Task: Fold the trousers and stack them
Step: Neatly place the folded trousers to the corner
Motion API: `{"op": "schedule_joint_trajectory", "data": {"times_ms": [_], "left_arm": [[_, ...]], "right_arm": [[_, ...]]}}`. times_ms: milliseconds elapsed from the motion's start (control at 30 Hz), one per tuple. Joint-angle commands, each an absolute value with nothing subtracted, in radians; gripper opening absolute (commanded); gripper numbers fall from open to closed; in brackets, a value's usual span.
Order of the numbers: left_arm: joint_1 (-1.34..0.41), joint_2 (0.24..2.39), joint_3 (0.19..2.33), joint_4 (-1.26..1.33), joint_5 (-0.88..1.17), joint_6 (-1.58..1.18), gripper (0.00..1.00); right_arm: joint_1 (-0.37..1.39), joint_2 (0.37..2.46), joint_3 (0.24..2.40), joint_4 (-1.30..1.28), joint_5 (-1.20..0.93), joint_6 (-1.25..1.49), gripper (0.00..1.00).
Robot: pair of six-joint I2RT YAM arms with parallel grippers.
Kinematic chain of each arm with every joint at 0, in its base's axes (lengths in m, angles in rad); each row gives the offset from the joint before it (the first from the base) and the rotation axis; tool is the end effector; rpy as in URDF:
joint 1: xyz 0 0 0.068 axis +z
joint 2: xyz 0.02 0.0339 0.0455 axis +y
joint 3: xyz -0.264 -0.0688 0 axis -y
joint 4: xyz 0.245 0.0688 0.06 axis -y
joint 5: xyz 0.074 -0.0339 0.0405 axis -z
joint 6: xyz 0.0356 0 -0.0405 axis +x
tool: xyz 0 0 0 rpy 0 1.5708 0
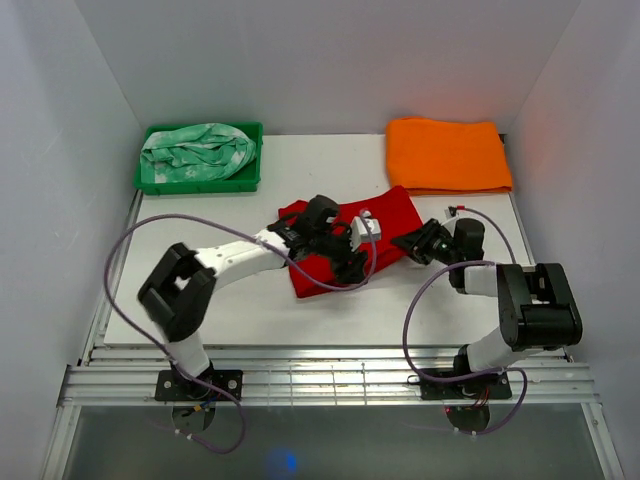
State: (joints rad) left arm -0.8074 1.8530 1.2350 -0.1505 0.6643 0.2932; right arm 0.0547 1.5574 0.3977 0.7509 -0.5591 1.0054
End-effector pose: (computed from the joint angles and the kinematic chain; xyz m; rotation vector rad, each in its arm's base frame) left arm 0.2616 -0.3051 0.2031 1.5108 1.8098 -1.0297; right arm 0.2635 0.0333 0.1355 0.6070 2.0413 1.2130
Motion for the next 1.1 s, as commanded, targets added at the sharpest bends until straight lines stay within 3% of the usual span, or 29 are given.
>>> {"op": "schedule_joint_trajectory", "data": {"times_ms": [0, 200, 700, 1067], "left_arm": [[-0.784, 1.567, 1.137, -0.195, 0.644, 0.218, 0.70], [-0.712, 1.370, 1.062, -0.244, 0.444, 0.178, 0.84], [-0.607, 1.256, 0.956, -0.238, 0.374, 0.163, 0.85], [-0.601, 1.256, 0.942, -0.252, 0.393, 0.181, 0.85]], "right_arm": [[0.061, 1.447, 0.576, 0.629, -0.591, 0.784, 0.08], [0.118, 1.486, 0.751, 0.575, -0.535, 0.640, 0.08], [0.149, 1.873, 1.448, 0.532, -0.465, 0.517, 0.08], [0.101, 1.991, 1.683, 0.508, -0.500, 0.466, 0.08]]}}
